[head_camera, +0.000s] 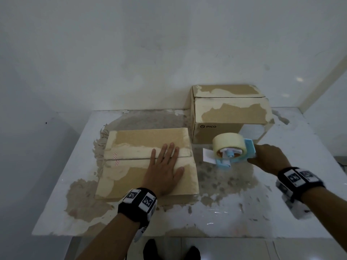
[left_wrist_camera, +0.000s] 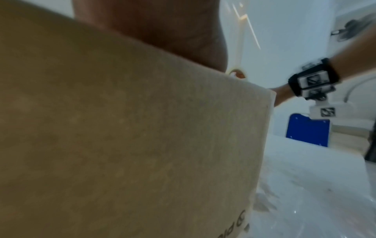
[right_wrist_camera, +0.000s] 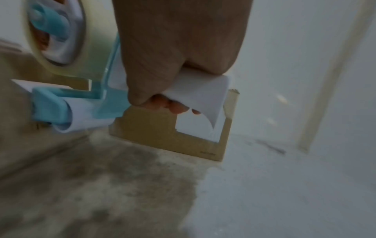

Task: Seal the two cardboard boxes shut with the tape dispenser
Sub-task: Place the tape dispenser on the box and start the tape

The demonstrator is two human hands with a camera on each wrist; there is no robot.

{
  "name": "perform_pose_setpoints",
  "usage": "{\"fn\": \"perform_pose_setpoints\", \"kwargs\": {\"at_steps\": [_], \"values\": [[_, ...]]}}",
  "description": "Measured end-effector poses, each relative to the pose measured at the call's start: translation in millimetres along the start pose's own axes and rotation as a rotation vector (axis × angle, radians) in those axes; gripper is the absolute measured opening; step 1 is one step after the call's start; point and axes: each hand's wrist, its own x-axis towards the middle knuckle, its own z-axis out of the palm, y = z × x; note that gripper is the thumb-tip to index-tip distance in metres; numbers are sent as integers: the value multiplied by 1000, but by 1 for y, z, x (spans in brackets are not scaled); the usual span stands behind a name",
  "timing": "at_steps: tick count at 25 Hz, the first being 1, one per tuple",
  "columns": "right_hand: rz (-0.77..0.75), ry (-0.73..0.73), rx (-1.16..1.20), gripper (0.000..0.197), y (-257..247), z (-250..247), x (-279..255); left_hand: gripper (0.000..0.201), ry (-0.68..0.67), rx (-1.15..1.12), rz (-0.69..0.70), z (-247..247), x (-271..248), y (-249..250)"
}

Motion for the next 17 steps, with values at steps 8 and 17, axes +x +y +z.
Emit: {"fn": "perform_pose_setpoints", "kwargs": {"at_steps": [8, 17], "values": [[308, 164, 1066, 21, -48, 30, -68, 64, -123, 56, 279, -17, 4, 16], [242, 202, 1258, 27, -82, 1, -80, 65, -287, 345, 415, -46, 45, 51]]}}
